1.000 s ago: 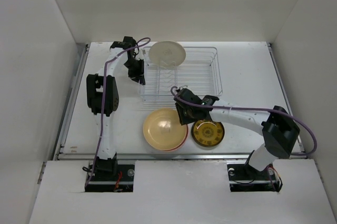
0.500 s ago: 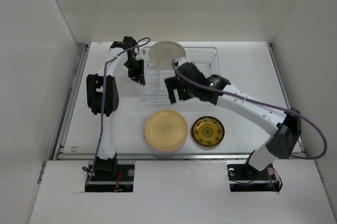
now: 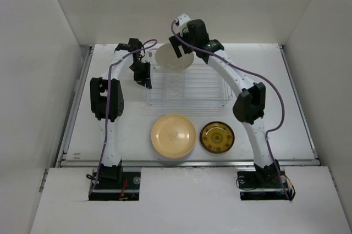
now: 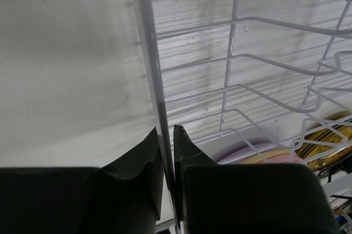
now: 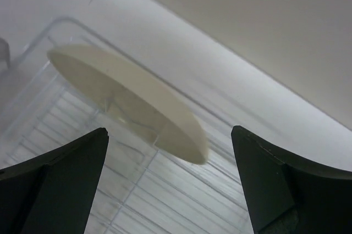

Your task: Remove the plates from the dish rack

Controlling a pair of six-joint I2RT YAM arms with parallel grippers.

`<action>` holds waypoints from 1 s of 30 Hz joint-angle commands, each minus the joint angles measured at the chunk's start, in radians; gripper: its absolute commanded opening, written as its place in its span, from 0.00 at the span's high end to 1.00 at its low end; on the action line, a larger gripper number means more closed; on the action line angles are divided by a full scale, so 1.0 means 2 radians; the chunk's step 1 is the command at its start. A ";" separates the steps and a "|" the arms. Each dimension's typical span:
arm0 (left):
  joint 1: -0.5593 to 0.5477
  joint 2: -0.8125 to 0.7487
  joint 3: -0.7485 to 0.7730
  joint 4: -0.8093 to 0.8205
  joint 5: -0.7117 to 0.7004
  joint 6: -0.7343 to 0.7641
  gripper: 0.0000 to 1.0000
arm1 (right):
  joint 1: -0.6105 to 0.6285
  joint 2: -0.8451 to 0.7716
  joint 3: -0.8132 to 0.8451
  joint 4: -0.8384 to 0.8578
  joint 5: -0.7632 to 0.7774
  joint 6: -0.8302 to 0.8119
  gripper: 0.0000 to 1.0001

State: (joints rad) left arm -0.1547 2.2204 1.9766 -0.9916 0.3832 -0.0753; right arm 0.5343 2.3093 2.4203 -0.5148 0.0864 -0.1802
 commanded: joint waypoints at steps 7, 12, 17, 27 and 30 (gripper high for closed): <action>0.008 0.000 0.001 -0.031 0.002 0.015 1.00 | -0.009 0.049 0.001 0.112 -0.034 -0.030 0.28; 0.008 0.005 -0.003 -0.031 0.012 0.019 1.00 | -0.014 -0.002 -0.047 0.134 -0.001 -0.030 0.88; 0.008 0.010 -0.003 -0.031 0.025 0.004 1.00 | -0.014 -0.051 -0.091 0.148 0.020 -0.040 1.00; 0.013 0.010 0.007 -0.021 0.052 -0.051 1.00 | -0.009 -0.190 -0.183 0.188 0.134 0.004 1.00; 0.024 0.010 0.007 -0.010 0.058 -0.078 1.00 | -0.009 -0.227 -0.205 0.149 0.129 0.041 1.00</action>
State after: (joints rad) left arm -0.1371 2.2234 1.9774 -1.0023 0.4068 -0.0814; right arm 0.5056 1.9533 2.0312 -0.2554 0.2939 -0.1978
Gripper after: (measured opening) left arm 0.069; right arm 0.154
